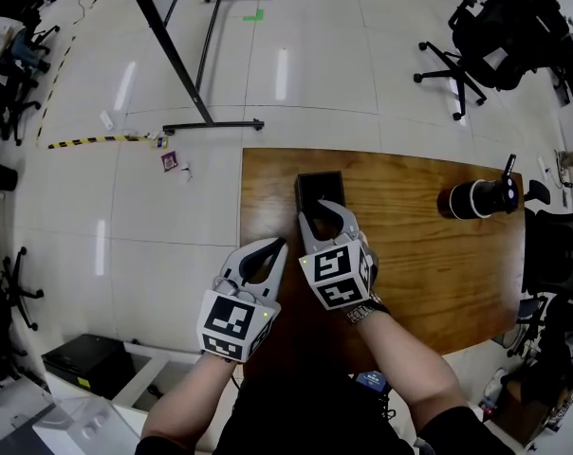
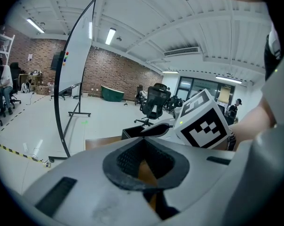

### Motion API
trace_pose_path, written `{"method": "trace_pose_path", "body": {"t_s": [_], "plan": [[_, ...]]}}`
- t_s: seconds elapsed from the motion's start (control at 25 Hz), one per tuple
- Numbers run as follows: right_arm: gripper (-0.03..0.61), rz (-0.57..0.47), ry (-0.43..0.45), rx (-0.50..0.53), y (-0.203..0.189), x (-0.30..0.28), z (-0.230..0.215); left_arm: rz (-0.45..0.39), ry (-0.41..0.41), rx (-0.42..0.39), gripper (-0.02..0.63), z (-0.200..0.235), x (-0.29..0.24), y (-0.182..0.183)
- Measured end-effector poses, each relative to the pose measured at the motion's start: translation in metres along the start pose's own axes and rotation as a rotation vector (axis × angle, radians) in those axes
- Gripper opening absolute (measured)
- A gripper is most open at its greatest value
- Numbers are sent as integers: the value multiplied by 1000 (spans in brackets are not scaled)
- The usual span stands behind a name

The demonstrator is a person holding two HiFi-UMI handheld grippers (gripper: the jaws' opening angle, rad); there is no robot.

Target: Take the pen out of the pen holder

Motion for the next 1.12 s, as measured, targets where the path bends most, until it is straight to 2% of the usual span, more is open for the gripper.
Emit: {"method": "trace_pose_path", "body": {"t_s": [0.44, 0.72, 1.12], "plan": [[46, 19, -62, 2, -3, 6, -10, -6, -30, -9, 5, -3, -8, 8], [40, 29, -112, -23, -12, 14, -23, -11, -42, -9, 5, -9, -8, 11], [34, -40, -142, -45, -9, 44, -31, -26, -53, -42, 5, -24, -4, 19]]}}
Point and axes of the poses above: the fingertips, and each gripper's own axes: x backward along the fingers, z to its left, y out of its top, the point moved 5 cm from there along x, backward along the fingers, and after that the axes turned 12 degrees about z, right-handed, at the moved point
